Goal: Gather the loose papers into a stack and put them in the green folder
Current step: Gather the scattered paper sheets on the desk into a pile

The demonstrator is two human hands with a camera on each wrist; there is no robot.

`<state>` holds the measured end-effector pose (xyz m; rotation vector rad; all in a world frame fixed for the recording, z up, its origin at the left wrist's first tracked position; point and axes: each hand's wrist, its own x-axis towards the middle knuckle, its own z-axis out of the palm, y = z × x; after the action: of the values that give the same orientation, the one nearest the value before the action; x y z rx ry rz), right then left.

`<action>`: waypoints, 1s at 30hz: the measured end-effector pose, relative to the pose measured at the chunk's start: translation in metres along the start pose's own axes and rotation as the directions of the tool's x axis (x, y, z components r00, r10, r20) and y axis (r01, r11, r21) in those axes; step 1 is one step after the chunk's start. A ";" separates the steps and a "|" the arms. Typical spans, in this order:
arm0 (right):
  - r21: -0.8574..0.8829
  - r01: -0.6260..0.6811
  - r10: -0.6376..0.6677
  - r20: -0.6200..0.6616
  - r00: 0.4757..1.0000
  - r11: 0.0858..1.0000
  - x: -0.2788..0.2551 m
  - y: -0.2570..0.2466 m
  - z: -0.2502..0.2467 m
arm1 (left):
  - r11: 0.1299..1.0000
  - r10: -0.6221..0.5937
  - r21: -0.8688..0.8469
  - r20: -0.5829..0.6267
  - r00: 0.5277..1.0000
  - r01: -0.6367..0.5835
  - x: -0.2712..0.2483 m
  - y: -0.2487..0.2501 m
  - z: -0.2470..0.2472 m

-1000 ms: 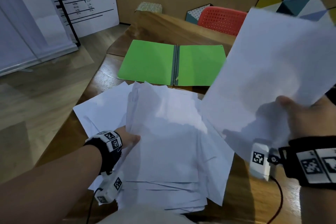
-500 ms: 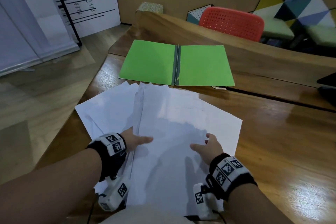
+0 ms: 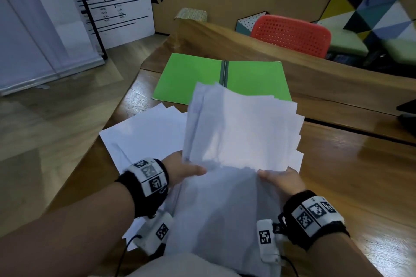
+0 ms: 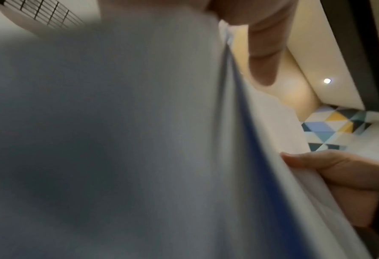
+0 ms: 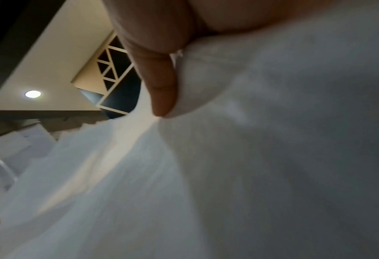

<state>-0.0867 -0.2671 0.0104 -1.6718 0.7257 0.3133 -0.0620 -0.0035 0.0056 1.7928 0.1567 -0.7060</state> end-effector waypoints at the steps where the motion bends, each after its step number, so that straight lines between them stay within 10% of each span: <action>1: 0.001 -0.018 0.018 -0.063 0.998 1.000 0.000 0.001 0.000 | 0.994 -0.028 0.108 -0.054 0.998 0.033 0.004 -0.002 0.002; 3: -0.093 -0.071 0.061 -0.098 0.993 0.993 0.012 0.012 -0.005 | 0.951 -0.133 0.218 -0.351 0.927 0.219 0.007 -0.006 -0.006; 7: -0.318 -0.162 0.131 -0.116 0.985 0.934 0.023 0.027 -0.011 | 0.817 -0.320 0.112 -0.728 0.606 0.565 -0.005 -0.018 -0.047; 13: -0.356 -0.199 0.159 -0.138 0.978 0.913 0.022 0.027 -0.005 | 0.872 -0.410 -0.096 -0.676 0.612 0.479 -0.001 -0.035 -0.075; 20: -0.327 -0.195 0.148 -0.163 0.975 0.925 0.024 0.030 -0.004 | 0.942 -0.330 -0.145 -0.542 0.772 0.302 0.002 -0.025 -0.061; 30: -0.296 -0.198 0.155 -0.165 0.974 0.934 0.031 0.035 -0.003 | 0.939 0.282 0.084 -0.745 0.605 -0.334 -0.053 0.079 -0.067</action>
<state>-0.0850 -0.2816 -0.0341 -1.9442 0.9748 0.4606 -0.0442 0.0426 0.1112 1.8877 0.4035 0.3390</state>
